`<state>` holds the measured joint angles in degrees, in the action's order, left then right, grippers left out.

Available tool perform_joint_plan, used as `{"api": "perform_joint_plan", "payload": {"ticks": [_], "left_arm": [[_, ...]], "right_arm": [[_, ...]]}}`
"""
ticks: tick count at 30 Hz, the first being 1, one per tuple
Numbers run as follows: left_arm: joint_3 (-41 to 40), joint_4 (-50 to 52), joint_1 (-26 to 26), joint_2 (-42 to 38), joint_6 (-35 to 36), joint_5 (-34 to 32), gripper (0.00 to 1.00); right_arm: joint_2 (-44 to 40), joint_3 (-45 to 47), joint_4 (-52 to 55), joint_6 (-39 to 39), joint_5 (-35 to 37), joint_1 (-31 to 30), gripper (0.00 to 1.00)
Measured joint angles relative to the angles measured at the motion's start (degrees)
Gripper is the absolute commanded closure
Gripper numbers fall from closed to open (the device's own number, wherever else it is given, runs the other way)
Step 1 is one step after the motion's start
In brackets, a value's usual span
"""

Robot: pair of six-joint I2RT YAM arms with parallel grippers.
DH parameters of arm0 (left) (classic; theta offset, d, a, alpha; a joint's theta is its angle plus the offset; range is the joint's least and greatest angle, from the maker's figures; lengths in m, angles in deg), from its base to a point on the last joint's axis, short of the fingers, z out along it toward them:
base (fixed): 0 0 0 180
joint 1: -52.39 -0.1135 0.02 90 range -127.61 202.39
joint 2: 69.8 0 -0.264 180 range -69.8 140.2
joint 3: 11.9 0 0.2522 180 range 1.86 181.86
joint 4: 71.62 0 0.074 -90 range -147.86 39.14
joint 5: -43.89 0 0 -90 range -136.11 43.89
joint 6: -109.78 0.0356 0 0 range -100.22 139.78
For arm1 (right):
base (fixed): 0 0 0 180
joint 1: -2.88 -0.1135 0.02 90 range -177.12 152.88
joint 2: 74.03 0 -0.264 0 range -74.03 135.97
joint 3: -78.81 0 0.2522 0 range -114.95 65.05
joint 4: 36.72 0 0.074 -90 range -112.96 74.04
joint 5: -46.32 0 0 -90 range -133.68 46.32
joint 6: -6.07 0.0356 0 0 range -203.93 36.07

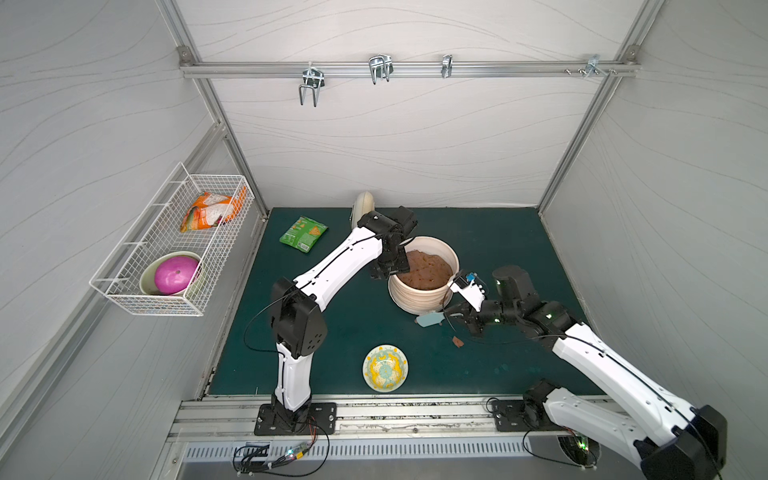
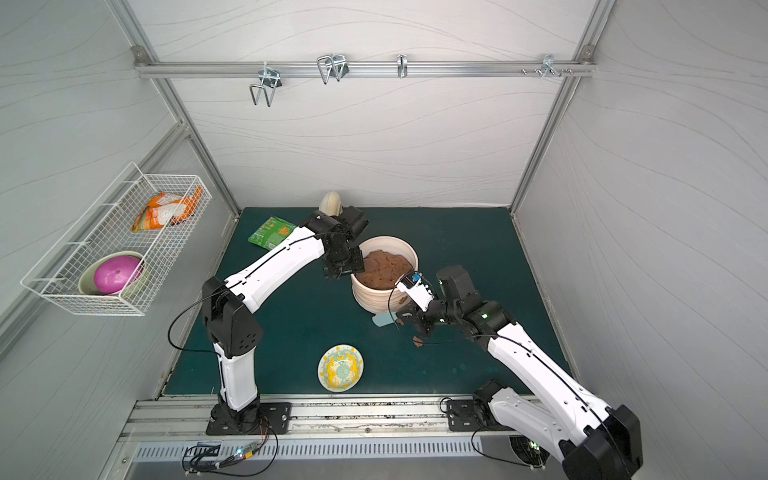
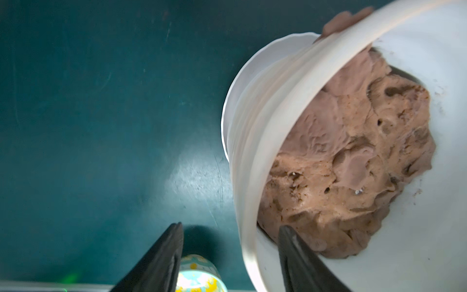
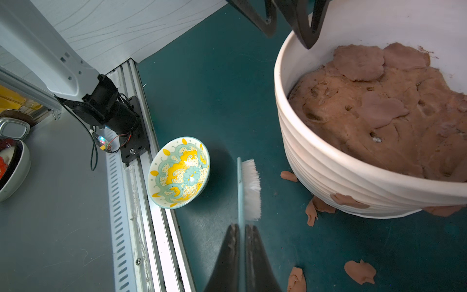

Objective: Scrub the dried mud off the ceramic pot
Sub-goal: Rotate the pot on the tray.

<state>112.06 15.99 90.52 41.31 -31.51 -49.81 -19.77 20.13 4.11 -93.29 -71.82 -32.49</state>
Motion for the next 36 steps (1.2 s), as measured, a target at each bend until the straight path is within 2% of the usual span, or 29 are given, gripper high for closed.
{"api": "perform_joint_plan", "payload": {"ticks": [2,6,11,15,17,27,36], "left_arm": [[0.00,0.70,1.05,0.00,-4.46,0.48,0.52],[-0.07,1.27,2.64,0.00,-11.30,2.05,0.60],[-0.22,0.72,3.58,0.02,-15.54,3.15,0.72],[-0.48,-0.33,3.58,0.09,-18.08,3.96,0.88],[-0.48,-0.52,3.21,0.09,-19.23,3.91,0.91],[0.11,-0.76,1.68,0.59,-17.75,3.17,0.97],[4.00,-0.04,-0.46,3.32,-2.80,3.10,0.97]], "right_arm": [[-0.02,-0.15,-0.04,0.00,0.13,-0.35,1.00],[-0.02,-0.24,0.00,0.00,0.68,-0.59,1.00],[-0.02,-0.24,-0.04,0.13,1.16,-0.63,1.00],[0.00,-0.24,-0.46,0.70,1.16,-0.68,1.00],[0.13,-0.24,-1.11,0.96,1.14,-0.74,1.00],[3.69,-2.16,-4.63,1.11,1.70,-1.01,1.00],[9.25,-5.73,-6.56,-0.28,4.11,-2.51,1.00]]}}
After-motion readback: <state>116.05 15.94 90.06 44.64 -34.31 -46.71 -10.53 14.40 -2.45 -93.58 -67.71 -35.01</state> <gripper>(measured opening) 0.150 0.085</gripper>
